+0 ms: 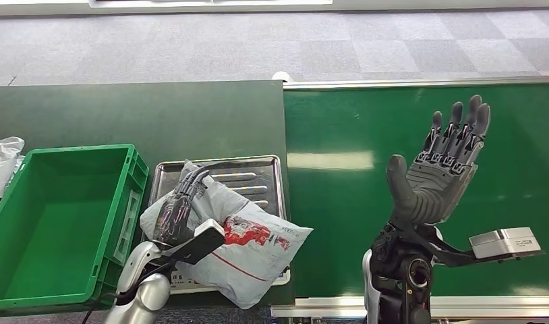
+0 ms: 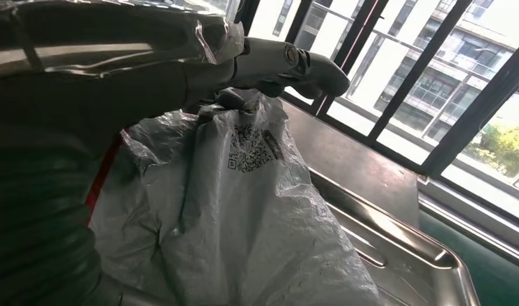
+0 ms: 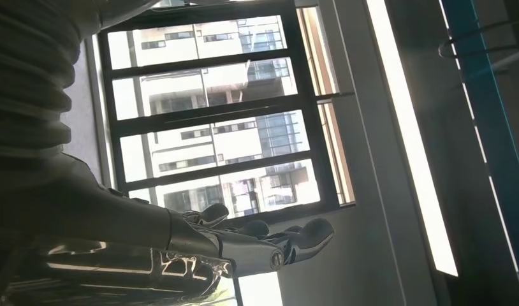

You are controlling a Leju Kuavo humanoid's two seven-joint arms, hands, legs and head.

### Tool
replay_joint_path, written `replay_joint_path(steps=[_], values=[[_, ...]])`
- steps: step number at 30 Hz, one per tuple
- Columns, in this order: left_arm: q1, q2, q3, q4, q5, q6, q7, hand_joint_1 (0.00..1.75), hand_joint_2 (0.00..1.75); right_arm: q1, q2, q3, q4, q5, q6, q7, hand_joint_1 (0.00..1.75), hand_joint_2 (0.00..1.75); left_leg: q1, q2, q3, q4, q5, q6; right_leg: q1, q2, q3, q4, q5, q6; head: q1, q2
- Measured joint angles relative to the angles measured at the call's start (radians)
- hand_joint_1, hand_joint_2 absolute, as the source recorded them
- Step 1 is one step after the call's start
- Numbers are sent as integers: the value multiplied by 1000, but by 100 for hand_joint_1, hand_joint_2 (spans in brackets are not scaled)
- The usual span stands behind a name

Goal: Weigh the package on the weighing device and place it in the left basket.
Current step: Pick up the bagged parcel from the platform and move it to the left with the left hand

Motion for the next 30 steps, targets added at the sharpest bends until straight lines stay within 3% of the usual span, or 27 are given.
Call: replay_joint_path(steps=[2, 3, 7, 8, 11, 19, 24, 30], values=[[-4, 1, -3, 11, -23, 6, 15, 3, 175, 3, 1, -4, -4, 2, 0, 0, 0, 175, 0, 0, 0, 0, 0, 0, 0, 0, 0, 0, 0, 0, 0, 0], [-7, 1, -5, 17, -32, 10, 20, 12, 175, 4, 2, -6, -6, 3, 0, 0, 0, 175, 0, 0, 0, 0, 0, 0, 0, 0, 0, 0, 0, 0, 0, 0], [-14, 1, -5, 34, -53, 15, 24, 129, 175, 6, 3, -12, -10, 7, 3, 0, 0, 175, 0, 0, 1, 0, 0, 0, 0, 0, 1, 0, 0, 0, 0, 0], [-15, 1, -6, 38, -58, 15, 24, 140, 175, 7, 3, -12, -10, 7, 3, 0, 0, 175, 0, 0, 1, 0, 0, 0, 0, 0, 1, 0, 0, 0, 0, 0], [-17, 1, -6, 48, -67, 10, 24, 152, 175, 8, 3, -12, -10, 7, 4, 0, 0, 175, 0, 0, 2, 0, 0, 0, 0, 0, 2, 0, 0, 0, 0, 0], [-20, 0, -6, 60, -51, 19, -11, 166, 175, 10, 3, -12, -10, 7, 3, 0, 0, 175, 0, 0, 2, 0, 0, 0, 0, 0, 2, 0, 0, 0, 0, 0], [-13, -6, -5, 36, 36, 137, -118, 168, 175, 10, 3, -12, -10, 7, -5, 1, 0, 175, 0, 0, 1, 0, 0, 0, 0, 0, 1, 0, 0, 0, 0, 0], [-9, -12, -5, -3, 62, 170, -143, 175, 175, 10, 3, -11, -10, 5, -10, 3, 0, 175, 0, 0, 1, 0, 0, 0, 0, 0, 1, 0, 0, 0, 0, 0]])
